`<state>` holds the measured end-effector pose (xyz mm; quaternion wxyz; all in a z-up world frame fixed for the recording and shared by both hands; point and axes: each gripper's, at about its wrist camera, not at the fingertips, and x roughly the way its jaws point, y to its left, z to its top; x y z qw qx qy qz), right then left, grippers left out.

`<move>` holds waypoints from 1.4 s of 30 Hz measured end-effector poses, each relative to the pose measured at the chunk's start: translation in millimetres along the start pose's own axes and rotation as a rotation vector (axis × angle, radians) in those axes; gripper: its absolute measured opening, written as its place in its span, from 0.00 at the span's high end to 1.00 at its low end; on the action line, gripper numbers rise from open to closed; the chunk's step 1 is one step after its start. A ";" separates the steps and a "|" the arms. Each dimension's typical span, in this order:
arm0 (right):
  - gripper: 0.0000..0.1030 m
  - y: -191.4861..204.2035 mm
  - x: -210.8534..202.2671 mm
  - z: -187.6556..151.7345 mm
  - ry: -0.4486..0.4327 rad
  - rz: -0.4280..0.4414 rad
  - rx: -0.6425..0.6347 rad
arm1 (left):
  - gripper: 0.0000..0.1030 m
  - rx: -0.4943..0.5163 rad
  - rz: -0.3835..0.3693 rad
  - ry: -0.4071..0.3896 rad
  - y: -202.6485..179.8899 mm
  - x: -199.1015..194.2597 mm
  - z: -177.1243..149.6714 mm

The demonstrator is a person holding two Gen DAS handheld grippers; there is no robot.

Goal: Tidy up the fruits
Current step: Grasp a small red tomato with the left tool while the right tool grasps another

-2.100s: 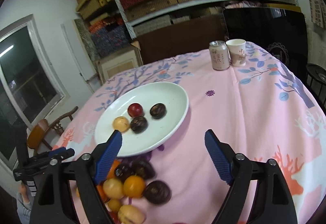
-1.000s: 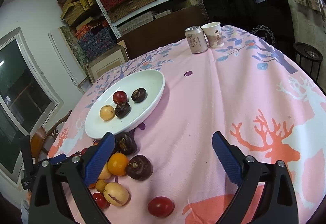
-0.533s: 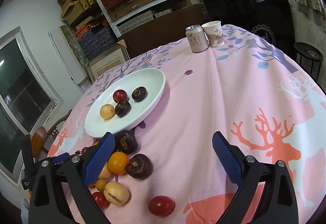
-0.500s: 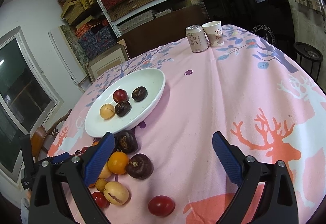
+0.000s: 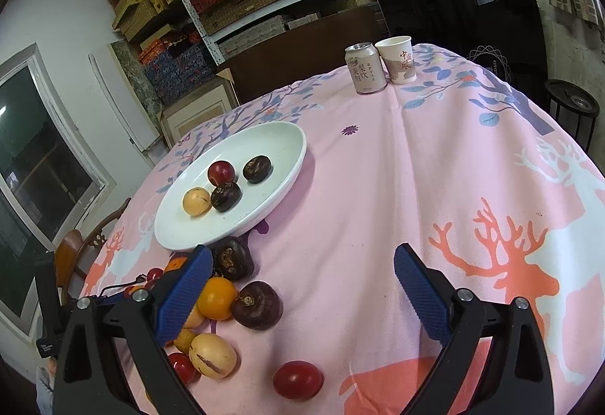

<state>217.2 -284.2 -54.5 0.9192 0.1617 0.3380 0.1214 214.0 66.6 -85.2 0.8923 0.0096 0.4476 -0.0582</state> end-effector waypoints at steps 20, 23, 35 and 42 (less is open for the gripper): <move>0.17 35.4 -14.8 -57.5 0.133 -0.121 -0.228 | 0.72 -0.043 -0.009 -0.038 10.6 -10.5 3.5; 0.37 35.9 -7.2 -62.2 0.176 -0.133 -0.240 | 0.72 -0.054 -0.016 -0.039 12.8 -11.6 3.8; 0.69 31.5 5.8 -65.7 0.243 -0.125 -0.218 | 0.72 -0.057 -0.006 0.007 13.8 -2.2 1.5; 0.69 28.3 1.8 -64.1 0.224 -0.106 -0.196 | 0.72 -0.063 -0.005 -0.027 15.1 -5.5 1.5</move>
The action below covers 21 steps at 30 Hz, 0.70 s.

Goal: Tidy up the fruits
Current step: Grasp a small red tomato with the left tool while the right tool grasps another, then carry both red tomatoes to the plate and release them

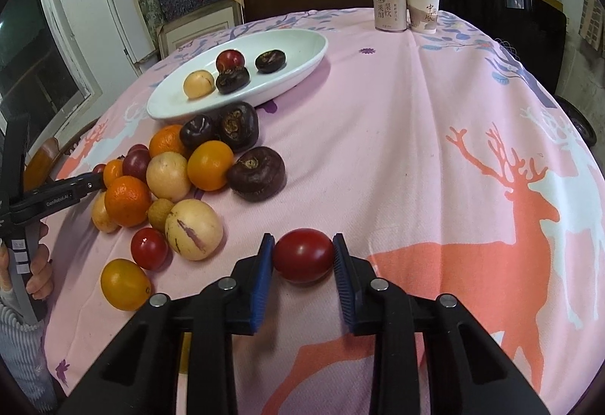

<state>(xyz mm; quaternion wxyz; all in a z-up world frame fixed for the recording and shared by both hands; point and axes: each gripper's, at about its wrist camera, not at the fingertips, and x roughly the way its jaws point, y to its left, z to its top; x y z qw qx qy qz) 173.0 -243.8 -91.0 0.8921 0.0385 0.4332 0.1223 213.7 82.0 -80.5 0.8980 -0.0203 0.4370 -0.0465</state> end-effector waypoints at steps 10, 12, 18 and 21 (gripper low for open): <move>0.69 -6.0 -16.5 17.1 -0.059 0.035 0.030 | 0.72 -0.002 0.023 -0.057 -4.2 -19.3 18.9; 0.69 -0.4 -24.7 37.4 -0.097 0.036 0.012 | 0.72 0.008 0.035 -0.083 -9.2 -25.7 37.5; 0.69 31.7 -24.2 116.0 -0.200 0.065 -0.046 | 0.72 -0.004 0.012 -0.117 -27.6 -13.7 94.0; 0.69 46.1 2.9 141.5 -0.181 0.082 -0.054 | 0.72 -0.023 -0.003 -0.103 -35.2 4.9 112.3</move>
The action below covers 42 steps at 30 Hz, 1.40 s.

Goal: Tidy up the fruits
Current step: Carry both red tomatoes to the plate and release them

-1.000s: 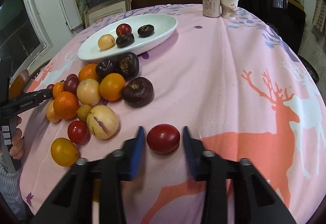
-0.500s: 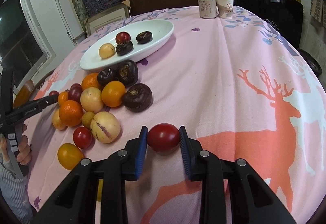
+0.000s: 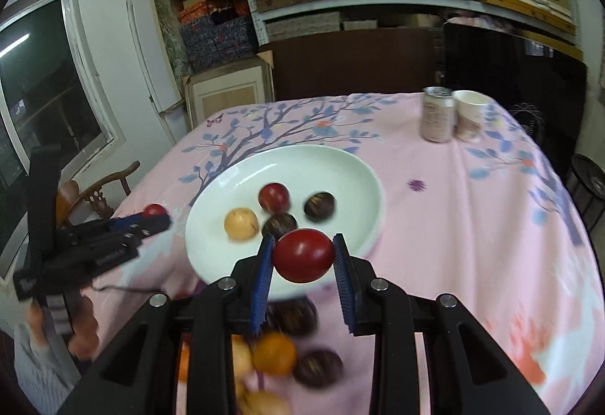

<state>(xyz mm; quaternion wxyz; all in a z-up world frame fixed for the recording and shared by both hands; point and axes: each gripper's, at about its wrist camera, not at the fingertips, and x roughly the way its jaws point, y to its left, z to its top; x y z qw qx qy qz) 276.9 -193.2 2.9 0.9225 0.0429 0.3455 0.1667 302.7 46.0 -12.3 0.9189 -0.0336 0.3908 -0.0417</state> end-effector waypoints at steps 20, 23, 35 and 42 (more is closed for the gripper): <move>0.35 1.4 61.3 -2.6 0.046 -0.043 -0.032 | 0.34 0.040 0.057 0.024 -8.2 39.8 3.0; 0.34 -4.5 55.9 -3.3 0.028 -0.049 -0.012 | 0.31 0.050 0.072 0.020 -8.0 36.8 -0.7; 0.15 -21.4 27.7 -20.4 -0.018 -0.054 0.066 | 0.22 0.024 0.067 0.017 4.6 10.3 -28.1; 0.08 -58.9 -3.3 -43.5 -0.059 -0.038 0.244 | 0.21 -0.028 0.051 0.042 23.9 -12.9 -68.4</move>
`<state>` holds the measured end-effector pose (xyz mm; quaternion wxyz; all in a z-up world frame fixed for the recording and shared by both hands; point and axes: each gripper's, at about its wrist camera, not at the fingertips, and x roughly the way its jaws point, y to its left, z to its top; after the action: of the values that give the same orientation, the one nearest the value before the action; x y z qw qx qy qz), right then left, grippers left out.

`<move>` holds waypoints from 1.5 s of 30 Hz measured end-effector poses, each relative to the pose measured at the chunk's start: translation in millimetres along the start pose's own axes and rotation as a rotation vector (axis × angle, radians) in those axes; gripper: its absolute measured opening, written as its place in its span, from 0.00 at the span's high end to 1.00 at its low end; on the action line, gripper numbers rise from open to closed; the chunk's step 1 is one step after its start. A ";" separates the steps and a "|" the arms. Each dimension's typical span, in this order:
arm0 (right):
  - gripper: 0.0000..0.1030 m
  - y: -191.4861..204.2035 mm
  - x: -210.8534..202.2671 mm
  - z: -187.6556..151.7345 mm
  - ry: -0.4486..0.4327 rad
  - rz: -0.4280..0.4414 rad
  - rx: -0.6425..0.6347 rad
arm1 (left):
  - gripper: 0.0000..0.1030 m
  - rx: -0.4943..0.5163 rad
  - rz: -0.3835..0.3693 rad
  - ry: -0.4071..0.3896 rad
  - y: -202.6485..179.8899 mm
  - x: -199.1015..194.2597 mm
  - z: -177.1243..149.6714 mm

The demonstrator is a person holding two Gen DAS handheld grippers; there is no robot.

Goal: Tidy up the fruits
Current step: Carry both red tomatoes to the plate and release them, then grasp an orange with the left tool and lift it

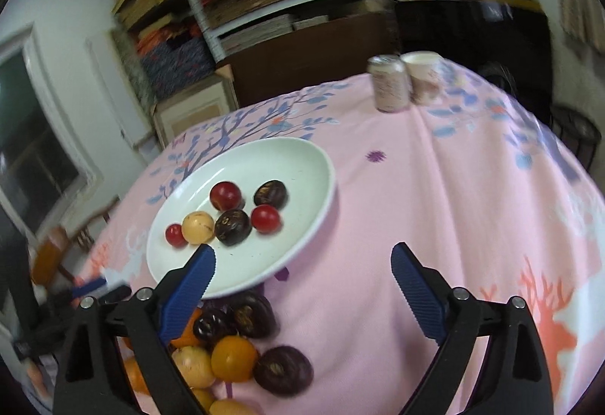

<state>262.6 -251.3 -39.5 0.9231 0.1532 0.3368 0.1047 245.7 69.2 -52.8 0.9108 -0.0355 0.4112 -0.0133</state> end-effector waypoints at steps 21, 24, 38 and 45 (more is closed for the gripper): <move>0.05 -31.1 -7.8 -7.3 0.016 0.038 0.143 | 0.11 0.023 0.026 0.064 3.1 -6.6 -43.1; 0.05 -31.8 -9.1 -7.4 0.013 0.041 0.143 | 0.11 -0.034 0.064 0.025 18.0 -14.8 -42.1; 0.05 -24.1 -12.5 -10.0 0.013 0.053 0.129 | 0.30 0.094 -0.005 0.036 -9.4 -8.7 -43.9; 0.05 -24.9 -10.3 -9.5 0.018 0.046 0.129 | 0.45 0.195 -0.010 0.049 -30.9 4.6 -39.7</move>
<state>250.9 -275.5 -49.1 0.9057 0.2192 0.3474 0.1051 219.1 36.0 -80.1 0.8996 0.0514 0.4297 -0.0587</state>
